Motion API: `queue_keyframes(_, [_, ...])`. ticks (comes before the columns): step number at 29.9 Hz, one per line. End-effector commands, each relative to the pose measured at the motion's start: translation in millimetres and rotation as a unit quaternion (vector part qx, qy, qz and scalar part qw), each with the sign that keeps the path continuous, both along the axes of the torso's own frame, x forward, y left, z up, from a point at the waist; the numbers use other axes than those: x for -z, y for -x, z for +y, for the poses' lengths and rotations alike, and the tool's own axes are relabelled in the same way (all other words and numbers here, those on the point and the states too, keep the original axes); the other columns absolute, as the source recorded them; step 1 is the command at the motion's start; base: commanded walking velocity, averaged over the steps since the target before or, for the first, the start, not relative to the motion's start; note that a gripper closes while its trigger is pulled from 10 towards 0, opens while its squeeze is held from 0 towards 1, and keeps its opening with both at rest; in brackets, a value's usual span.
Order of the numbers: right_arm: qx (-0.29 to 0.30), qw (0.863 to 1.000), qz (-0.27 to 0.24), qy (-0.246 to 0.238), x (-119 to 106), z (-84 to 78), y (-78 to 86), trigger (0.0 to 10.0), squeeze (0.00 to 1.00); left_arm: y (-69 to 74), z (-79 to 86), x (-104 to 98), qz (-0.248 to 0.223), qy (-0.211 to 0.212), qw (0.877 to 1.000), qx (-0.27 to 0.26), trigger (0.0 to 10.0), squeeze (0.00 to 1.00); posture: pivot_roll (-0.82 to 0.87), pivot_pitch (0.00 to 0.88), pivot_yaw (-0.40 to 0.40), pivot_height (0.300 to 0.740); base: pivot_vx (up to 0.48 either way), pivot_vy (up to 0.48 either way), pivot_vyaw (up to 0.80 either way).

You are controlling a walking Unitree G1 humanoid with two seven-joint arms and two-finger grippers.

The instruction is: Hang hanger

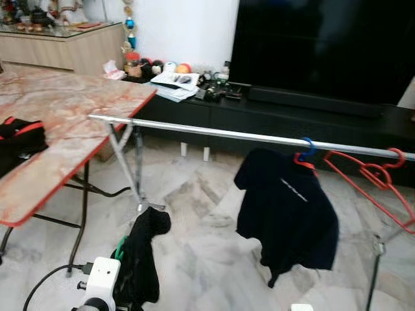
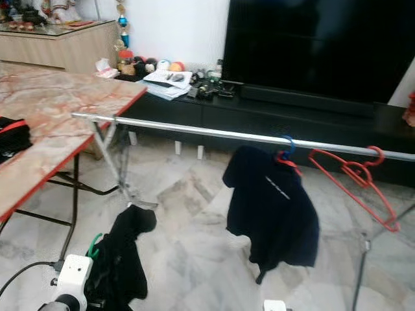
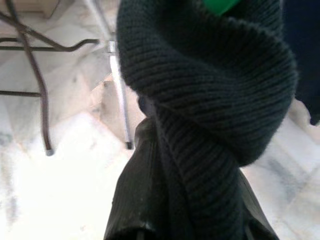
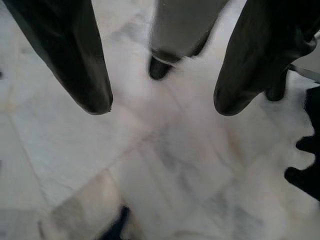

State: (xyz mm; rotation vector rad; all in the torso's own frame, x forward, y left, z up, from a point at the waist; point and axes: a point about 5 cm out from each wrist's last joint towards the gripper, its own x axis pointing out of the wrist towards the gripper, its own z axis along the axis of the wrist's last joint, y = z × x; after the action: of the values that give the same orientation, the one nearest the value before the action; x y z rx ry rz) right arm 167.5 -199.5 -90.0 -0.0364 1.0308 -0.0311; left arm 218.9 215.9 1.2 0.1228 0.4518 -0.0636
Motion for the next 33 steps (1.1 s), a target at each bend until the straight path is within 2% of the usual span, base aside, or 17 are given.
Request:
queue_keyframes(1, [-0.003,1.0,-0.004,0.012,-1.4,-6.0,-0.7,10.0,0.0,-5.0,-4.7,-4.0,-0.01,0.004,1.0,0.003,10.0,0.0,0.2,0.0,-0.018,0.74,0.0,0.0,0.0])
queue_keyframes(4, [-0.014,1.0,-0.006,0.021,-2.1,-6.8,-1.8,10.0,0.0,-5.1,-4.6,-2.7,-0.007,0.005,1.0,0.0,10.0,0.0,0.2,0.0,-0.021,0.74,0.0,0.0,0.27])
queue_keyframes(13, [-0.026,0.999,0.001,0.025,-2.5,-9.6,-2.0,10.0,0.0,-1.4,-2.6,-0.7,-0.011,0.009,1.0,-0.022,10.0,0.0,0.2,0.0,-0.039,0.74,0.0,0.0,0.78])
queue_keyframes(22, [-0.03,0.999,0.003,0.028,-2.6,-11.1,-1.5,10.0,0.0,1.9,-4.3,-0.2,-0.007,0.0,1.0,-0.006,10.0,0.0,0.2,0.0,-0.043,0.74,0.0,0.0,0.78])
queue_keyframes(28, [-0.009,1.0,0.003,0.021,-1.9,-11.4,-0.1,10.0,0.0,4.4,-8.1,1.8,0.003,0.004,1.0,0.018,10.0,0.0,0.2,0.0,-0.043,0.74,0.0,0.0,0.0])
queue_keyframes(33, [-0.021,0.999,0.008,0.037,-1.9,-12.0,-0.2,10.0,0.0,5.2,-8.8,2.3,0.007,0.007,0.999,0.03,10.0,0.0,0.21,0.0,-0.037,0.74,0.155,0.0,0.0])
